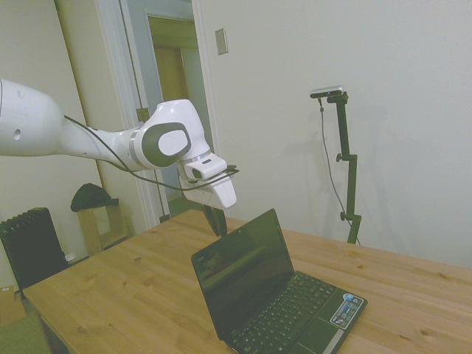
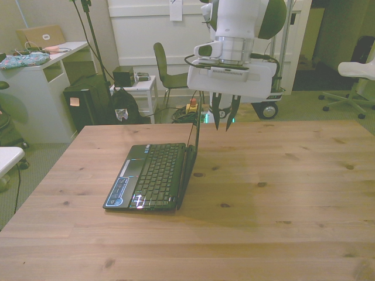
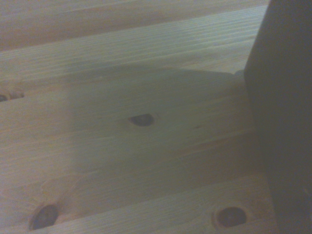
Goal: Close the laptop
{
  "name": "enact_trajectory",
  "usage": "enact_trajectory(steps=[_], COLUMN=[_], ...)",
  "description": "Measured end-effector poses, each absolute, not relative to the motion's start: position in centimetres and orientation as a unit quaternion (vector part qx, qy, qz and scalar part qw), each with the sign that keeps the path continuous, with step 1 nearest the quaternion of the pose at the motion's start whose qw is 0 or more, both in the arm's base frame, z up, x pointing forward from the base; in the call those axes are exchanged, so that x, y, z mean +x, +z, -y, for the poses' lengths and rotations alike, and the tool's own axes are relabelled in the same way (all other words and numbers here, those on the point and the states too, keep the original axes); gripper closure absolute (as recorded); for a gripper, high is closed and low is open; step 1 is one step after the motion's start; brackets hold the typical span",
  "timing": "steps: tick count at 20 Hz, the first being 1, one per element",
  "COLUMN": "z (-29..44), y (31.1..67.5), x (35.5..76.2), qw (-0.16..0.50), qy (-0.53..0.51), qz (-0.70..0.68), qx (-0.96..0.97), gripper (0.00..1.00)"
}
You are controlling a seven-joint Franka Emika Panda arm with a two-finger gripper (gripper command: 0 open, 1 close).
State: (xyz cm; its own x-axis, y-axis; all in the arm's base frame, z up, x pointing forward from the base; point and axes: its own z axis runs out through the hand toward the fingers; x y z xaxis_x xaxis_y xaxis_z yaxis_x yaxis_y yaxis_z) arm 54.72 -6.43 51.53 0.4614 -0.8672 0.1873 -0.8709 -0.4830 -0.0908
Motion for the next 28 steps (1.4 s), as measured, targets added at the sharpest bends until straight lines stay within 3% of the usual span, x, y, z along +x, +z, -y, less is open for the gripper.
enact_trajectory(steps=[17,28], z=[18.6,31.3], y=[51.5,45.2], x=[49.2,47.6], qw=[0.003,0.014], qy=[0.098,0.074], qz=[0.542,0.574], qx=[0.835,0.816], gripper=[1.00,1.00])
